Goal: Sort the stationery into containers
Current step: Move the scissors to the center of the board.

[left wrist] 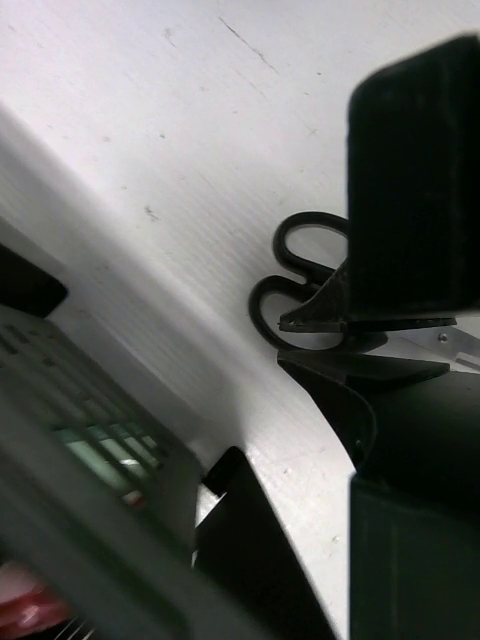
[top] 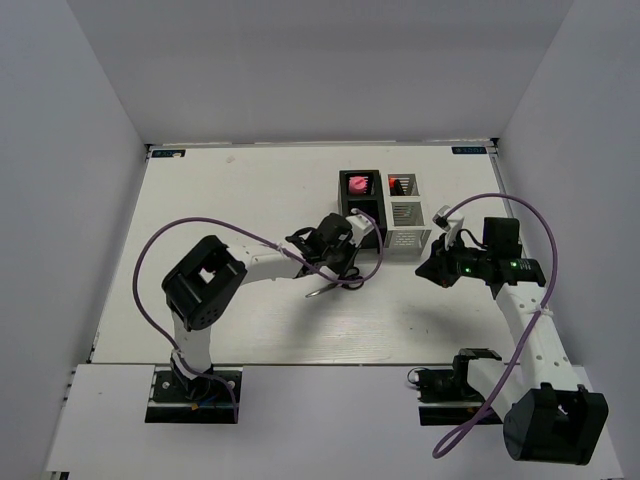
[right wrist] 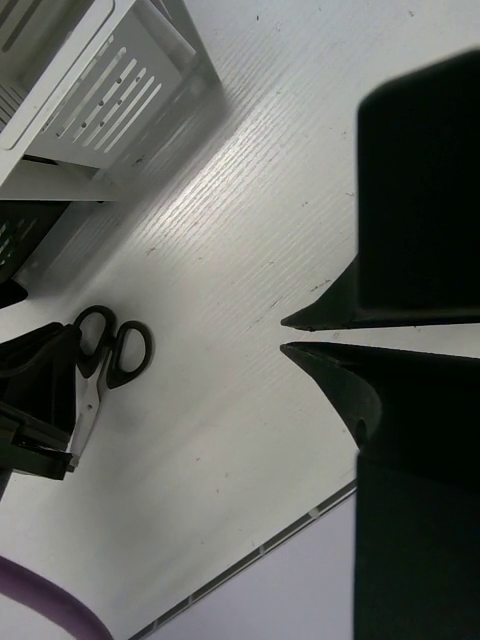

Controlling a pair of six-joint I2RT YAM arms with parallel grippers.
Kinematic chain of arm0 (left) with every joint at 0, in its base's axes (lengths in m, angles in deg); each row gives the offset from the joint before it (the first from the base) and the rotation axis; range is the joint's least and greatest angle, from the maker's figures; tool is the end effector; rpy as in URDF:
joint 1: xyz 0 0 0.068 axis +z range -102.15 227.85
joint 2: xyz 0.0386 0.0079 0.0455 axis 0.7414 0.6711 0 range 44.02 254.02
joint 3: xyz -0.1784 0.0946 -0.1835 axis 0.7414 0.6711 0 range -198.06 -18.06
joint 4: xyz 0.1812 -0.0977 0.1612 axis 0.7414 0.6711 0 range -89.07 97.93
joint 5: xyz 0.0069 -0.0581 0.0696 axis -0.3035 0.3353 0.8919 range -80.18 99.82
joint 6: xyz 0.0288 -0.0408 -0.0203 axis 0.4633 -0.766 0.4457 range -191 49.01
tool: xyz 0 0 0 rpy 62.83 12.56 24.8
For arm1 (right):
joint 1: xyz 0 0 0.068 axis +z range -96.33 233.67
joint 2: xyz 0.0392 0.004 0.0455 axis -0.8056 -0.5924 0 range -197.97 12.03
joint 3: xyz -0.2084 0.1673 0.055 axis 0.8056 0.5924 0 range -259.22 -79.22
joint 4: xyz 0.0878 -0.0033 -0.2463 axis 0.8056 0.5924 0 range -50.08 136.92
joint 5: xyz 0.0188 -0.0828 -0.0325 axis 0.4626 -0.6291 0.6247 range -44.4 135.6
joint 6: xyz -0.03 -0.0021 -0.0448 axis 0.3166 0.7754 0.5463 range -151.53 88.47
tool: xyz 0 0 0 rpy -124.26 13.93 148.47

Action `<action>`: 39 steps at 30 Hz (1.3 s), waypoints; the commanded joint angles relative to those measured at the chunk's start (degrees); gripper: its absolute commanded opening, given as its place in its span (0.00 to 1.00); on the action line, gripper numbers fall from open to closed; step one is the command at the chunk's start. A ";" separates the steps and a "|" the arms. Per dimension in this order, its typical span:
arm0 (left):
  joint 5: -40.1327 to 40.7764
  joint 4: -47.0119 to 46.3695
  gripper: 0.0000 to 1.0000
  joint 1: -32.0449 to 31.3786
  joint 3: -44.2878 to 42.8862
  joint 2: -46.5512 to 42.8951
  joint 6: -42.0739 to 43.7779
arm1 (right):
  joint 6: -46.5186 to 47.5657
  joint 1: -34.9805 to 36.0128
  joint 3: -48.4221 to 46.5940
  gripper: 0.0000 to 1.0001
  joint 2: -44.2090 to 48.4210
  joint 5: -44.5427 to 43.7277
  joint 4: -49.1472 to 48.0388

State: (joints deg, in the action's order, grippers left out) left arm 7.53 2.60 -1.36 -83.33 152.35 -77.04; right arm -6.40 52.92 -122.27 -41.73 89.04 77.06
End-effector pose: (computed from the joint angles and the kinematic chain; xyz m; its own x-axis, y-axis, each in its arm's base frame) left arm 0.2609 -0.3044 0.1636 -0.5388 0.4634 -0.7035 0.7223 0.6839 -0.1027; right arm 0.1831 0.0222 0.2658 -0.4795 -0.3021 -0.8239 -0.7239 0.6669 0.1767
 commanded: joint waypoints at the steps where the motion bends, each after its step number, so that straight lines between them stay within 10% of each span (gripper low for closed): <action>1: -2.29 0.00 0.23 0.34 1.46 -2.25 -0.46 | 0.63 -0.39 -1.69 0.12 -0.29 0.07 -0.14; 39: 8.26 1.57 0.43 -3.88 6.66 -6.91 4.46 | 0.98 -1.88 -1.34 0.13 -0.12 2.61 0.29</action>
State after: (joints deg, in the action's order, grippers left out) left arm 14.51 1.90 -4.44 -75.81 148.86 -73.96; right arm -5.99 51.30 -122.29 -42.12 90.00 77.08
